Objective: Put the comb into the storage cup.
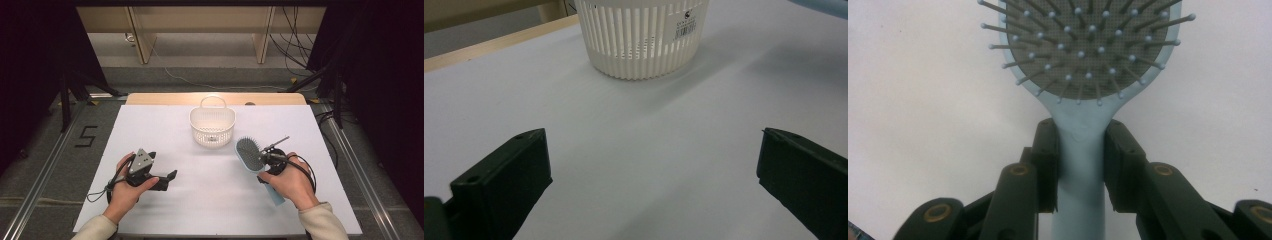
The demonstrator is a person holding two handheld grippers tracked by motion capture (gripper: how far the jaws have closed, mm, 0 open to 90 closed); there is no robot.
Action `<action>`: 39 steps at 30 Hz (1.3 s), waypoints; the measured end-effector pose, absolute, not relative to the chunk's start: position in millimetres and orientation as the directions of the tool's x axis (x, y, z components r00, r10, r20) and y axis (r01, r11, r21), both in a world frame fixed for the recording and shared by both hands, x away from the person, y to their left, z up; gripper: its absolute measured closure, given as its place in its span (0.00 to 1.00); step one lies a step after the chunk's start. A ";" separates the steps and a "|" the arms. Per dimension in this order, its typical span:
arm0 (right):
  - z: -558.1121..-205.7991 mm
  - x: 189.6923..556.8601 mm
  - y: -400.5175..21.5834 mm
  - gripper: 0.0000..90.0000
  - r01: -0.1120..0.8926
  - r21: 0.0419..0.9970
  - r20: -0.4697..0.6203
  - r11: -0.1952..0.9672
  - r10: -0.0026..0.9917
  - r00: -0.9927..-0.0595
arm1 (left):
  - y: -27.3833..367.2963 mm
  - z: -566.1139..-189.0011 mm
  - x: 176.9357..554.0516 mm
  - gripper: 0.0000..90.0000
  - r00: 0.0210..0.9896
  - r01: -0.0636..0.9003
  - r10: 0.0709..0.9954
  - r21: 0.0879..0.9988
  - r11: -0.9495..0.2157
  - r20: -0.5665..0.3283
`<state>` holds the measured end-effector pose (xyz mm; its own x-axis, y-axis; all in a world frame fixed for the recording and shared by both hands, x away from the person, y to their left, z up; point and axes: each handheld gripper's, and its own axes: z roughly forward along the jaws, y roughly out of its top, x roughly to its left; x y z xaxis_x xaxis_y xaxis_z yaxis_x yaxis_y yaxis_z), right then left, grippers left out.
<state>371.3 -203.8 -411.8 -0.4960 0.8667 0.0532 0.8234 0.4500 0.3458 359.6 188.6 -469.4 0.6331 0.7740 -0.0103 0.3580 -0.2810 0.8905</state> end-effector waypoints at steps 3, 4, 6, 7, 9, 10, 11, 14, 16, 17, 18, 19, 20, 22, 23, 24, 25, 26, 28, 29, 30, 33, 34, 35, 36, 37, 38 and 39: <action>-409.9 371.0 -203.9 0.78 0.819 0.361 0.053 0.445 0.867 -0.495 | 188.7 -469.2 359.6 0.00 0.633 0.357 0.774 0.890 -0.282 -0.008; -409.7 371.3 -204.4 0.78 0.812 0.372 0.049 0.449 0.864 -0.500 | 188.7 -469.2 359.6 0.00 0.633 0.357 0.774 0.890 -0.283 -0.008; -408.3 371.2 -204.2 0.78 0.812 0.383 0.050 0.441 0.868 -0.495 | 188.8 -469.2 359.6 0.00 0.633 0.357 0.774 0.890 -0.282 -0.008; -407.9 371.3 -204.4 0.78 0.809 0.388 0.048 0.441 0.867 -0.496 | 188.7 -469.2 359.6 0.00 0.633 0.357 0.774 0.891 -0.281 -0.009; -407.3 371.3 -204.8 0.78 0.804 0.402 0.048 0.439 0.866 -0.497 | 188.7 -469.2 359.6 0.00 0.633 0.357 0.774 0.891 -0.281 -0.009; -407.0 371.5 -204.8 0.78 0.803 0.405 0.047 0.437 0.867 -0.496 | 188.6 -469.3 359.6 0.00 0.632 0.358 0.775 0.891 -0.280 -0.010; -406.7 371.6 -204.9 0.78 0.803 0.405 0.046 0.438 0.867 -0.496 | 188.7 -469.3 359.6 0.00 0.633 0.358 0.774 0.890 -0.282 -0.009; -407.1 371.8 -205.2 0.78 0.800 0.408 0.045 0.440 0.865 -0.500 | 188.7 -469.3 359.6 0.00 0.632 0.358 0.775 0.891 -0.279 -0.011; -407.4 371.9 -204.9 0.78 0.799 0.414 0.047 0.435 0.867 -0.496 | 188.8 -469.3 359.7 0.00 0.633 0.357 0.774 0.891 -0.280 -0.010; -407.4 372.0 -204.8 0.78 0.799 0.414 0.046 0.436 0.867 -0.497 | 188.8 -469.3 359.7 0.00 0.633 0.357 0.774 0.891 -0.280 -0.011; -407.0 371.9 -204.7 0.78 0.799 0.415 0.047 0.435 0.867 -0.496 | 189.0 -469.3 359.7 0.00 0.634 0.357 0.773 0.891 -0.282 -0.009; -406.9 371.9 -204.7 0.78 0.797 0.421 0.048 0.432 0.868 -0.495 | 188.9 -469.2 359.7 0.00 0.633 0.357 0.774 0.891 -0.281 -0.009; -406.5 371.9 -205.0 0.78 0.797 0.422 0.047 0.433 0.867 -0.496 | 188.9 -469.1 359.7 0.00 0.632 0.357 0.775 0.891 -0.280 -0.010; -405.7 371.8 -205.5 0.78 0.795 0.427 0.047 0.430 0.868 -0.495 | 188.9 -469.2 359.7 0.00 0.633 0.357 0.774 0.891 -0.282 -0.008; -405.3 371.8 -205.8 0.78 0.796 0.428 0.047 0.428 0.869 -0.493 | 188.8 -469.3 359.7 0.00 0.633 0.357 0.774 0.891 -0.280 -0.010; -405.1 372.0 -206.2 0.78 0.793 0.431 0.044 0.431 0.867 -0.496 | 188.8 -469.3 359.7 0.00 0.633 0.357 0.774 0.891 -0.281 -0.009; -405.1 371.9 -206.3 0.78 0.792 0.435 0.044 0.429 0.868 -0.494 | 188.8 -469.2 359.7 0.00 0.633 0.357 0.774 0.891 -0.280 -0.010; -405.0 372.0 -206.4 0.78 0.791 0.436 0.044 0.428 0.868 -0.494 | 188.7 -469.3 359.7 0.00 0.632 0.358 0.775 0.891 -0.278 -0.012; -405.1 372.1 -206.2 0.78 0.791 0.441 0.045 0.425 0.869 -0.493 | 188.4 -469.6 359.8 0.00 0.632 0.358 0.775 0.891 -0.279 -0.011; -405.1 372.3 -206.3 0.78 0.790 0.442 0.045 0.425 0.869 -0.493 | 188.4 -469.7 359.8 0.00 0.632 0.358 0.775 0.891 -0.280 -0.011; -405.1 372.4 -206.3 0.78 0.789 0.444 0.045 0.424 0.869 -0.492 | 188.4 -469.7 359.8 0.00 0.632 0.358 0.775 0.891 -0.279 -0.011; -404.5 372.5 -206.5 0.78 0.786 0.449 0.042 0.426 0.868 -0.494 | 188.6 -469.7 359.9 0.00 0.632 0.358 0.775 0.891 -0.278 -0.012; -404.4 372.5 -206.5 0.78 0.784 0.454 0.042 0.424 0.868 -0.494 | 188.6 -469.8 359.9 0.00 0.632 0.358 0.775 0.891 -0.279 -0.011; -404.3 372.5 -206.6 0.78 0.782 0.457 0.041 0.424 0.868 -0.494 | 188.6 -469.8 359.9 0.00 0.632 0.358 0.775 0.891 -0.280 -0.011; -404.2 372.6 -206.6 0.78 0.782 0.456 0.040 0.425 0.868 -0.495 | 188.6 -469.8 359.9 0.00 0.632 0.358 0.775 0.891 -0.280 -0.011; -404.2 372.6 -206.8 0.78 0.780 0.460 0.040 0.425 0.867 -0.496 | 188.6 -469.7 359.8 0.00 0.632 0.359 0.775 0.890 -0.280 -0.011; -404.1 372.6 -206.7 0.78 0.778 0.465 0.040 0.423 0.867 -0.496 | 188.5 -469.6 359.8 0.00 0.632 0.359 0.775 0.891 -0.278 -0.012; -403.9 372.6 -206.8 0.78 0.776 0.467 0.039 0.424 0.867 -0.497 | 188.5 -469.6 359.8 0.00 0.632 0.359 0.775 0.891 -0.278 -0.012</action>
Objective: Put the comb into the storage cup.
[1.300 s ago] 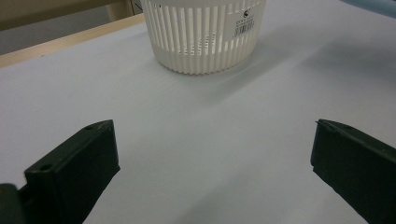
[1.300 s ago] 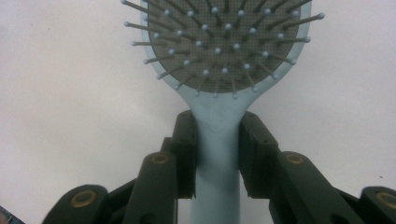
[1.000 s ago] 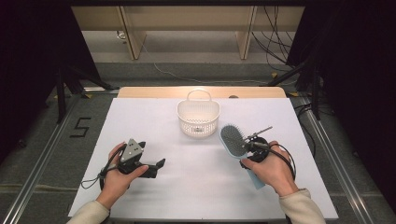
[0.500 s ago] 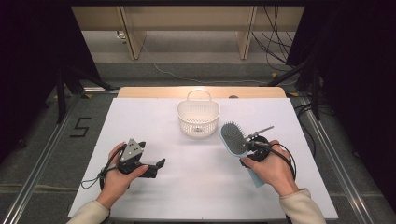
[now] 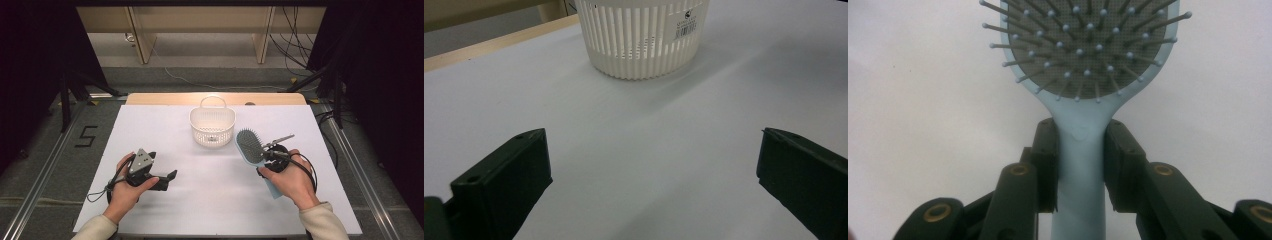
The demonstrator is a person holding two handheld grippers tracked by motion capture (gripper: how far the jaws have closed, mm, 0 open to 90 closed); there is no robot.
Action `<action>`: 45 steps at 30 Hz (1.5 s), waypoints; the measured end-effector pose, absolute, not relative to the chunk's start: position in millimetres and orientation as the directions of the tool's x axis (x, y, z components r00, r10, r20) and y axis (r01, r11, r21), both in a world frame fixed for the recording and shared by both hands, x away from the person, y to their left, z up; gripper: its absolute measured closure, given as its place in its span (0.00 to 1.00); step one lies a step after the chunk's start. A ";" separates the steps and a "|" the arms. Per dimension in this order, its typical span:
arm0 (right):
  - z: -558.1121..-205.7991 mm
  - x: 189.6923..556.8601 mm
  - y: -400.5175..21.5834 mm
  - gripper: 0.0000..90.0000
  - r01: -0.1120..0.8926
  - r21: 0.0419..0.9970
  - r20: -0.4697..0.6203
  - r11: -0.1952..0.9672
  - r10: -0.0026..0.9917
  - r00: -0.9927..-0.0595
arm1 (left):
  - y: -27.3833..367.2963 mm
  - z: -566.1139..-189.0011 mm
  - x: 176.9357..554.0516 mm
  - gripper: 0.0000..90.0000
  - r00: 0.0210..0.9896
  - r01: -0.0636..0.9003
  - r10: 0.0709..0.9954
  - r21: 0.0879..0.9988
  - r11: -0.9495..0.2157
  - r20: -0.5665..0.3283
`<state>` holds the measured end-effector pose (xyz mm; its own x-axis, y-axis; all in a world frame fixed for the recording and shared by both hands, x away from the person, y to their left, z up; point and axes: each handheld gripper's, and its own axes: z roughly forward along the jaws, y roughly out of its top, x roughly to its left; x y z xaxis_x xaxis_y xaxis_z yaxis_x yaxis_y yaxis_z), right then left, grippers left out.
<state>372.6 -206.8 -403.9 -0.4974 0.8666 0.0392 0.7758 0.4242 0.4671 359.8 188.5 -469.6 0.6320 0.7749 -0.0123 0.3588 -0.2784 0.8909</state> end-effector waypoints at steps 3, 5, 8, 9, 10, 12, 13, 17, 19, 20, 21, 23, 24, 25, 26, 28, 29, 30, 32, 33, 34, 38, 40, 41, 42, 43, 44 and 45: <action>-403.2 372.7 -206.7 0.78 0.770 0.476 0.039 0.424 0.865 -0.500 | 188.6 -469.7 359.8 0.00 0.632 0.359 0.775 0.891 -0.280 -0.011; -402.8 372.5 -206.6 0.78 0.768 0.479 0.038 0.425 0.864 -0.501 | 188.5 -469.6 359.9 0.00 0.631 0.359 0.775 0.891 -0.278 -0.013; -402.0 372.6 -206.8 0.78 0.765 0.486 0.037 0.423 0.864 -0.502 | 188.6 -469.8 359.9 0.00 0.632 0.359 0.775 0.891 -0.279 -0.012; -401.8 372.6 -207.0 0.78 0.764 0.488 0.039 0.423 0.864 -0.503 | 188.6 -469.9 359.9 0.00 0.632 0.359 0.775 0.891 -0.279 -0.012; -401.7 372.5 -207.1 0.78 0.763 0.492 0.040 0.420 0.864 -0.501 | 188.6 -469.8 359.9 0.00 0.632 0.358 0.775 0.891 -0.278 -0.012; -401.1 372.6 -207.8 0.78 0.761 0.495 0.039 0.420 0.864 -0.502 | 188.6 -469.7 359.9 0.00 0.632 0.358 0.775 0.891 -0.278 -0.012; -400.9 372.6 -207.8 0.78 0.758 0.502 0.037 0.417 0.865 -0.500 | 188.6 -469.6 359.8 0.00 0.632 0.358 0.775 0.891 -0.278 -0.012; -398.5 372.2 -208.1 0.78 0.749 0.521 0.037 0.408 0.866 -0.498 | 188.8 -469.5 359.9 0.00 0.631 0.358 0.776 0.892 -0.277 -0.012; -397.6 372.2 -208.5 0.78 0.744 0.529 0.034 0.408 0.866 -0.499 | 188.7 -469.6 359.8 0.00 0.631 0.358 0.775 0.891 -0.278 -0.012; -397.5 372.3 -208.8 0.78 0.740 0.534 0.032 0.408 0.865 -0.500 | 188.7 -469.6 359.8 0.00 0.632 0.358 0.775 0.891 -0.278 -0.012; -397.3 372.2 -208.9 0.78 0.740 0.535 0.032 0.408 0.865 -0.500 | 188.7 -469.6 359.8 0.00 0.631 0.359 0.775 0.891 -0.278 -0.012; -397.0 372.3 -209.0 0.78 0.736 0.544 0.034 0.402 0.866 -0.498 | 188.7 -469.5 359.9 0.00 0.631 0.358 0.776 0.892 -0.278 -0.012; -396.5 372.2 -208.8 0.78 0.735 0.548 0.034 0.399 0.868 -0.496 | 188.8 -469.5 359.9 0.00 0.631 0.358 0.775 0.892 -0.278 -0.012; -396.1 372.3 -209.0 0.78 0.731 0.553 0.032 0.399 0.867 -0.497 | 188.8 -469.6 359.9 0.00 0.631 0.358 0.775 0.891 -0.278 -0.012; -395.7 372.3 -209.1 0.78 0.728 0.559 0.031 0.397 0.867 -0.497 | 188.8 -469.7 360.0 0.00 0.631 0.358 0.775 0.891 -0.278 -0.012; -394.7 372.2 -209.5 0.78 0.722 0.569 0.028 0.395 0.867 -0.497 | 188.8 -469.7 360.0 0.00 0.631 0.358 0.775 0.891 -0.278 -0.012; -394.2 372.1 -209.5 0.78 0.722 0.570 0.029 0.392 0.869 -0.495 | 188.7 -469.6 359.9 0.00 0.631 0.358 0.775 0.891 -0.278 -0.012; -394.1 372.1 -209.6 0.78 0.718 0.576 0.026 0.391 0.869 -0.494 | 188.7 -469.6 359.9 0.00 0.632 0.358 0.775 0.891 -0.278 -0.012; -393.7 372.1 -209.7 0.78 0.713 0.583 0.023 0.389 0.869 -0.493 | 188.7 -469.5 359.8 0.00 0.631 0.358 0.775 0.891 -0.278 -0.012; -393.3 371.9 -209.6 0.78 0.712 0.585 0.023 0.389 0.869 -0.494 | 188.9 -469.4 359.9 0.00 0.631 0.358 0.775 0.891 -0.278 -0.012; -393.1 371.9 -209.7 0.78 0.707 0.590 0.021 0.388 0.869 -0.495 | 188.9 -469.3 359.9 0.00 0.631 0.358 0.776 0.892 -0.278 -0.012; -391.0 371.5 -209.9 0.78 0.696 0.609 0.018 0.382 0.870 -0.493 | 188.8 -469.5 359.8 0.00 0.631 0.358 0.776 0.891 -0.278 -0.011; -389.8 371.3 -210.3 0.78 0.690 0.618 0.016 0.378 0.871 -0.491 | 188.9 -469.3 359.9 0.00 0.631 0.358 0.775 0.892 -0.278 -0.011; -389.5 371.3 -210.4 0.78 0.684 0.624 0.012 0.377 0.871 -0.491 | 188.9 -469.3 359.9 0.00 0.631 0.358 0.776 0.892 -0.278 -0.011; -389.1 371.2 -210.5 0.78 0.681 0.630 0.012 0.374 0.872 -0.490 | 188.8 -469.4 359.9 0.00 0.631 0.358 0.776 0.892 -0.278 -0.011; -388.7 371.3 -210.5 0.78 0.676 0.636 0.010 0.372 0.872 -0.490 | 188.8 -469.5 359.9 0.00 0.631 0.358 0.776 0.892 -0.278 -0.012; -388.4 371.3 -210.6 0.78 0.674 0.639 0.010 0.372 0.872 -0.490 | 188.8 -469.5 359.9 0.00 0.631 0.358 0.776 0.892 -0.278 -0.011; -388.2 371.2 -210.7 0.78 0.670 0.643 0.008 0.370 0.872 -0.490 | 188.9 -469.4 359.9 0.00 0.631 0.358 0.775 0.892 -0.278 -0.011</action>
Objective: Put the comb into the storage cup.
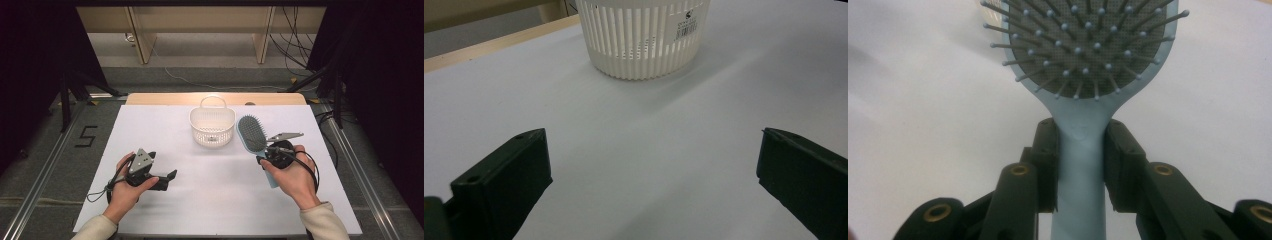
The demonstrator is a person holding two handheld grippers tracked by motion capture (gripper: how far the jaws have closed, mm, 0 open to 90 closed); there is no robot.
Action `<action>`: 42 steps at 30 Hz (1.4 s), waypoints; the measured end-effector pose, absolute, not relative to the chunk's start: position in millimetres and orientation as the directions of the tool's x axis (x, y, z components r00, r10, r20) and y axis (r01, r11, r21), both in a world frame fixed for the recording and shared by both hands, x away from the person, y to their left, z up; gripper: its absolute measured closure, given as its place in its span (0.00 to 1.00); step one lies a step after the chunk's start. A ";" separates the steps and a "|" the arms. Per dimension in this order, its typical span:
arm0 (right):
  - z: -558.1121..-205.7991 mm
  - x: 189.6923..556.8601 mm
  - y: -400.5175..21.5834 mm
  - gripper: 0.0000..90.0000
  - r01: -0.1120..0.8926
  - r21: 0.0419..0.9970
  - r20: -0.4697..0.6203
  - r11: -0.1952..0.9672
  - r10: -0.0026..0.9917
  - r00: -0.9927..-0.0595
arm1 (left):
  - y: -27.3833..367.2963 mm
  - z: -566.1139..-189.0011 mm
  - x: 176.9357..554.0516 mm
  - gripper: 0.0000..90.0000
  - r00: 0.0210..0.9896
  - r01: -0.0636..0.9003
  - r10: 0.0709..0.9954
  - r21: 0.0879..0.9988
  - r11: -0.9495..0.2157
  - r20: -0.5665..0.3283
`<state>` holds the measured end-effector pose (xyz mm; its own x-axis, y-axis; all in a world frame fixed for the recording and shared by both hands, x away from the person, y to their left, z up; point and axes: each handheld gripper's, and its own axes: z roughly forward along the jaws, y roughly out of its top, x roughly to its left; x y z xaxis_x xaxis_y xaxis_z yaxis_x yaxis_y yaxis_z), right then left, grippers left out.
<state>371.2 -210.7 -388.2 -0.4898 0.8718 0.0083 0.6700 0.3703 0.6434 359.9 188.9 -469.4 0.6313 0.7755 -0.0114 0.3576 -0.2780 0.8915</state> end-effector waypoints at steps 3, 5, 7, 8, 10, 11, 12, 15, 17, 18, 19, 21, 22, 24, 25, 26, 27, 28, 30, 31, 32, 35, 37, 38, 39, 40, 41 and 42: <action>-387.0 371.3 -211.2 0.78 0.657 0.658 0.001 0.369 0.871 -0.491 | 188.8 -469.4 359.9 0.00 0.631 0.357 0.776 0.892 -0.278 -0.011; -386.1 371.0 -211.3 0.78 0.653 0.665 0.002 0.363 0.873 -0.488 | 188.8 -469.3 359.9 0.00 0.631 0.358 0.776 0.892 -0.278 -0.011; -385.5 370.9 -211.6 0.78 0.649 0.670 0.002 0.360 0.874 -0.487 | 188.9 -469.2 359.9 0.00 0.630 0.357 0.776 0.892 -0.277 -0.011; -385.3 370.8 -211.6 0.78 0.647 0.673 0.003 0.358 0.874 -0.486 | 188.8 -469.2 359.8 0.00 0.631 0.357 0.776 0.892 -0.278 -0.011; -384.8 371.0 -211.8 0.78 0.643 0.677 0.003 0.357 0.873 -0.487 | 188.8 -469.3 359.8 0.00 0.631 0.358 0.776 0.892 -0.278 -0.011; -384.5 370.9 -211.8 0.78 0.640 0.681 0.002 0.354 0.874 -0.486 | 188.8 -469.3 359.8 0.00 0.631 0.358 0.776 0.891 -0.278 -0.011; -384.1 370.9 -212.1 0.78 0.638 0.684 0.000 0.355 0.874 -0.486 | 188.8 -469.2 359.9 0.00 0.631 0.358 0.776 0.892 -0.277 -0.012; -382.8 370.8 -212.4 0.78 0.628 0.697 0.000 0.347 0.875 -0.484 | 188.6 -469.5 359.9 0.00 0.631 0.358 0.776 0.892 -0.278 -0.011; -381.7 370.9 -212.9 0.78 0.620 0.706 -0.002 0.343 0.876 -0.482 | 188.6 -469.5 359.9 0.00 0.631 0.357 0.776 0.892 -0.278 -0.011; -381.2 370.8 -213.1 0.78 0.615 0.711 -0.005 0.341 0.877 -0.481 | 188.6 -469.4 360.0 0.00 0.630 0.357 0.776 0.892 -0.277 -0.011; -380.7 370.7 -213.3 0.78 0.611 0.715 -0.005 0.340 0.876 -0.481 | 188.6 -469.4 360.0 0.00 0.630 0.357 0.776 0.892 -0.277 -0.011; -379.9 370.6 -213.4 0.78 0.605 0.722 -0.007 0.336 0.877 -0.480 | 188.5 -469.5 359.9 0.00 0.631 0.358 0.776 0.892 -0.278 -0.012; -379.7 370.6 -213.4 0.78 0.600 0.726 -0.008 0.334 0.878 -0.479 | 188.5 -469.5 359.9 0.00 0.631 0.358 0.776 0.892 -0.278 -0.012; -379.1 370.6 -213.5 0.78 0.596 0.732 -0.006 0.330 0.878 -0.478 | 188.5 -469.4 359.9 0.00 0.630 0.358 0.776 0.892 -0.277 -0.011; -378.8 370.7 -213.5 0.78 0.595 0.732 -0.008 0.331 0.878 -0.478 | 188.5 -469.3 359.9 0.00 0.630 0.357 0.776 0.892 -0.278 -0.011; -378.5 370.8 -213.6 0.78 0.596 0.732 -0.007 0.330 0.879 -0.478 | 188.5 -469.4 359.9 0.00 0.630 0.357 0.776 0.892 -0.278 -0.011; -378.5 371.0 -213.9 0.78 0.593 0.735 -0.009 0.330 0.879 -0.478 | 188.5 -469.5 360.0 0.00 0.630 0.358 0.776 0.892 -0.278 -0.011; -378.4 371.1 -214.0 0.78 0.592 0.735 -0.009 0.330 0.878 -0.478 | 188.4 -469.5 360.0 0.00 0.630 0.358 0.776 0.892 -0.278 -0.011; -378.2 371.4 -214.3 0.78 0.590 0.737 -0.011 0.330 0.879 -0.478 | 188.4 -469.5 360.0 0.00 0.630 0.358 0.776 0.892 -0.278 -0.011; -378.0 371.5 -214.4 0.78 0.586 0.740 -0.012 0.330 0.878 -0.478 | 188.3 -469.5 360.1 0.00 0.630 0.358 0.776 0.892 -0.278 -0.011; -377.6 371.7 -214.5 0.78 0.586 0.740 -0.012 0.330 0.878 -0.479 | 188.3 -469.6 360.1 0.00 0.630 0.358 0.777 0.891 -0.277 -0.011; -376.2 372.1 -214.6 0.78 0.576 0.749 -0.016 0.327 0.878 -0.478 | 188.3 -469.7 360.2 0.00 0.630 0.359 0.777 0.891 -0.278 -0.011; -375.1 372.1 -214.6 0.78 0.570 0.755 -0.016 0.325 0.877 -0.480 | 188.3 -469.8 360.2 0.00 0.630 0.359 0.777 0.891 -0.278 -0.011; -374.8 372.3 -214.4 0.78 0.566 0.757 -0.018 0.326 0.876 -0.481 | 188.3 -469.8 360.3 0.00 0.630 0.359 0.777 0.891 -0.278 -0.011; -374.6 372.5 -214.4 0.78 0.562 0.760 -0.018 0.326 0.876 -0.483 | 188.3 -469.8 360.3 0.00 0.630 0.359 0.777 0.891 -0.278 -0.011; -374.4 372.6 -214.2 0.78 0.558 0.763 -0.019 0.325 0.875 -0.483 | 188.3 -469.9 360.3 0.00 0.630 0.359 0.777 0.891 -0.278 -0.011; -374.2 372.9 -214.2 0.78 0.555 0.765 -0.021 0.326 0.874 -0.486 | 188.3 -469.9 360.4 0.00 0.629 0.359 0.777 0.891 -0.278 -0.011; -374.1 373.0 -214.2 0.78 0.553 0.768 -0.020 0.325 0.874 -0.486 | 188.3 -469.8 360.4 0.00 0.629 0.360 0.777 0.891 -0.278 -0.012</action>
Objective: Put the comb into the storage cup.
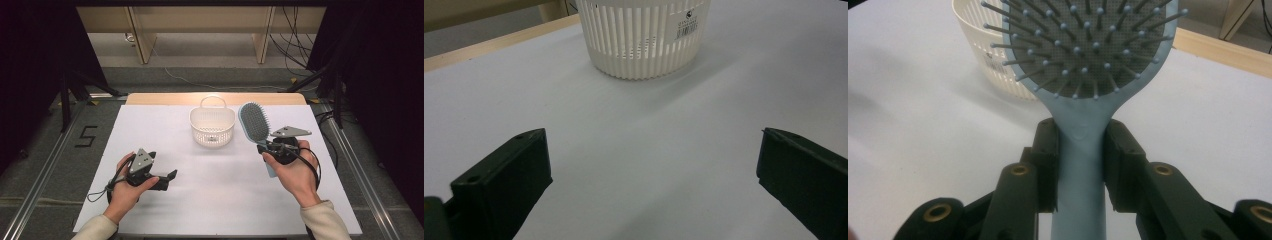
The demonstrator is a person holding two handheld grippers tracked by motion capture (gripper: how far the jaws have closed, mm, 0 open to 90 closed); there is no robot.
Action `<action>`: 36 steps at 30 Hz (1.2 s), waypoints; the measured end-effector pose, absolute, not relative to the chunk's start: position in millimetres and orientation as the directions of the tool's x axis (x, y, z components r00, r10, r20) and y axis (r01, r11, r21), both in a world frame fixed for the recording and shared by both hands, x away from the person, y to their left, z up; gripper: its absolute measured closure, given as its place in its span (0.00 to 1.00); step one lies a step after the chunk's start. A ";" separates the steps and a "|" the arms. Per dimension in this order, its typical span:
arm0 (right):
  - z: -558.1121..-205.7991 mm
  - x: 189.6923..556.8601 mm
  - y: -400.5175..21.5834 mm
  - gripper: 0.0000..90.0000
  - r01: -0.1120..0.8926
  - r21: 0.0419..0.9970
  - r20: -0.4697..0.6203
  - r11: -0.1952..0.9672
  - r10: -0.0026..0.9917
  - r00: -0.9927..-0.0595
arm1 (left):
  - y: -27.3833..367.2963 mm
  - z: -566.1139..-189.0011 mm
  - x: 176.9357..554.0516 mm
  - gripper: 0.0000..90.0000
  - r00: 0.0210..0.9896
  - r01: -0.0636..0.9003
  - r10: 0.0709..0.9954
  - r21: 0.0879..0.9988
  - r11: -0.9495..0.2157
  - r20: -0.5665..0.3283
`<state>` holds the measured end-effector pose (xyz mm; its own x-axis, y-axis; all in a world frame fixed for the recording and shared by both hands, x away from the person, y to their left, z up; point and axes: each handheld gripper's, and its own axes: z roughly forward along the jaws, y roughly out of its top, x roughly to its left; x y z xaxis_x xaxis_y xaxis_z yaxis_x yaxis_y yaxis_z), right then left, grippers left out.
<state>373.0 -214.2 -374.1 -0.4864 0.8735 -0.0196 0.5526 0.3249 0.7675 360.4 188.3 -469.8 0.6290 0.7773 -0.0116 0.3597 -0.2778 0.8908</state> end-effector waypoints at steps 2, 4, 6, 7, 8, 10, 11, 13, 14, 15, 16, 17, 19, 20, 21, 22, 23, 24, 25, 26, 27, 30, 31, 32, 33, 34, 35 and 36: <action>-373.7 373.4 -214.3 0.78 0.545 0.773 -0.023 0.325 0.873 -0.488 | 188.3 -469.8 360.4 0.00 0.629 0.359 0.777 0.891 -0.278 -0.011; -373.2 373.9 -214.7 0.78 0.538 0.778 -0.026 0.325 0.872 -0.489 | 188.3 -469.9 360.4 0.00 0.629 0.360 0.777 0.890 -0.278 -0.011; -372.6 374.3 -215.0 0.78 0.533 0.783 -0.027 0.322 0.872 -0.489 | 188.3 -469.9 360.5 0.00 0.628 0.360 0.778 0.891 -0.278 -0.012; -372.2 374.3 -215.0 0.78 0.532 0.783 -0.025 0.321 0.872 -0.489 | 188.4 -469.8 360.5 0.00 0.629 0.360 0.777 0.890 -0.278 -0.012; -371.8 374.5 -215.0 0.78 0.529 0.787 -0.025 0.318 0.873 -0.487 | 188.4 -469.9 360.5 0.00 0.629 0.361 0.777 0.890 -0.278 -0.012; -371.1 374.9 -215.3 0.78 0.525 0.790 -0.028 0.317 0.873 -0.487 | 188.3 -470.1 360.6 0.00 0.629 0.361 0.777 0.890 -0.278 -0.013; -370.8 375.1 -215.4 0.78 0.523 0.792 -0.027 0.315 0.874 -0.486 | 188.3 -470.1 360.5 0.00 0.628 0.362 0.778 0.890 -0.277 -0.014; -370.3 375.6 -215.7 0.78 0.518 0.796 -0.029 0.313 0.875 -0.483 | 188.5 -470.0 360.6 0.00 0.629 0.360 0.777 0.890 -0.278 -0.012; -370.0 375.7 -215.9 0.78 0.518 0.797 -0.028 0.311 0.875 -0.483 | 188.4 -470.0 360.6 0.00 0.629 0.361 0.777 0.890 -0.278 -0.012; -369.9 375.9 -215.8 0.78 0.516 0.799 -0.027 0.309 0.876 -0.481 | 188.5 -470.0 360.7 0.00 0.630 0.360 0.777 0.890 -0.279 -0.012; -369.8 376.2 -216.0 0.78 0.514 0.800 -0.029 0.309 0.876 -0.482 | 188.4 -470.1 360.6 0.00 0.629 0.361 0.777 0.890 -0.278 -0.013; -369.7 376.4 -216.1 0.78 0.513 0.801 -0.029 0.308 0.876 -0.481 | 188.3 -470.1 360.6 0.00 0.629 0.361 0.778 0.890 -0.277 -0.013; -369.5 377.0 -216.4 0.78 0.507 0.806 -0.031 0.306 0.877 -0.480 | 188.5 -469.8 360.6 0.00 0.628 0.360 0.778 0.891 -0.278 -0.012; -369.4 377.3 -216.5 0.78 0.504 0.808 -0.032 0.305 0.877 -0.479 | 188.6 -469.9 360.6 0.00 0.628 0.360 0.778 0.891 -0.278 -0.011; -369.1 377.5 -216.7 0.78 0.502 0.810 -0.033 0.305 0.877 -0.479 | 188.6 -469.9 360.7 0.00 0.629 0.360 0.777 0.890 -0.279 -0.010; -368.8 377.7 -216.9 0.78 0.501 0.811 -0.031 0.303 0.877 -0.479 | 188.6 -469.9 360.7 0.00 0.629 0.360 0.777 0.890 -0.279 -0.011; -368.6 377.9 -216.8 0.78 0.501 0.812 -0.029 0.299 0.878 -0.477 | 188.6 -469.9 360.7 0.00 0.628 0.360 0.778 0.890 -0.278 -0.011; -368.5 378.3 -217.1 0.78 0.496 0.815 -0.032 0.300 0.877 -0.479 | 188.6 -469.8 360.7 0.00 0.628 0.360 0.778 0.891 -0.277 -0.012; -368.3 378.6 -217.1 0.78 0.493 0.817 -0.032 0.300 0.877 -0.479 | 188.6 -469.8 360.7 0.00 0.628 0.360 0.778 0.891 -0.278 -0.011; -368.2 378.9 -217.1 0.78 0.491 0.818 -0.033 0.299 0.877 -0.480 | 188.6 -469.9 360.8 0.00 0.629 0.360 0.777 0.890 -0.279 -0.010; -368.1 379.3 -217.1 0.78 0.486 0.821 -0.034 0.300 0.876 -0.481 | 188.6 -470.0 360.8 0.00 0.629 0.360 0.777 0.890 -0.279 -0.010; -367.6 380.0 -216.6 0.78 0.481 0.826 -0.034 0.296 0.877 -0.480 | 188.7 -469.8 360.7 0.00 0.628 0.360 0.778 0.891 -0.278 -0.011; -367.4 380.2 -216.6 0.78 0.479 0.827 -0.035 0.296 0.876 -0.481 | 188.8 -469.9 360.8 0.00 0.629 0.359 0.777 0.891 -0.279 -0.010; -367.2 380.3 -216.5 0.78 0.479 0.827 -0.035 0.296 0.876 -0.481 | 188.7 -469.9 360.8 0.00 0.629 0.359 0.777 0.891 -0.279 -0.010; -367.0 380.5 -216.4 0.78 0.476 0.829 -0.034 0.294 0.875 -0.482 | 188.7 -470.0 360.8 0.00 0.629 0.360 0.777 0.890 -0.279 -0.010; -366.9 380.7 -216.3 0.78 0.473 0.831 -0.035 0.294 0.875 -0.482 | 188.7 -469.9 360.8 0.00 0.629 0.360 0.777 0.890 -0.280 -0.010; -366.8 381.0 -216.2 0.78 0.472 0.831 -0.035 0.294 0.875 -0.483 | 188.6 -469.9 360.7 0.00 0.628 0.360 0.778 0.890 -0.278 -0.011; -366.7 381.3 -216.1 0.78 0.471 0.832 -0.033 0.292 0.874 -0.484 | 188.7 -469.7 360.7 0.00 0.628 0.360 0.778 0.891 -0.278 -0.011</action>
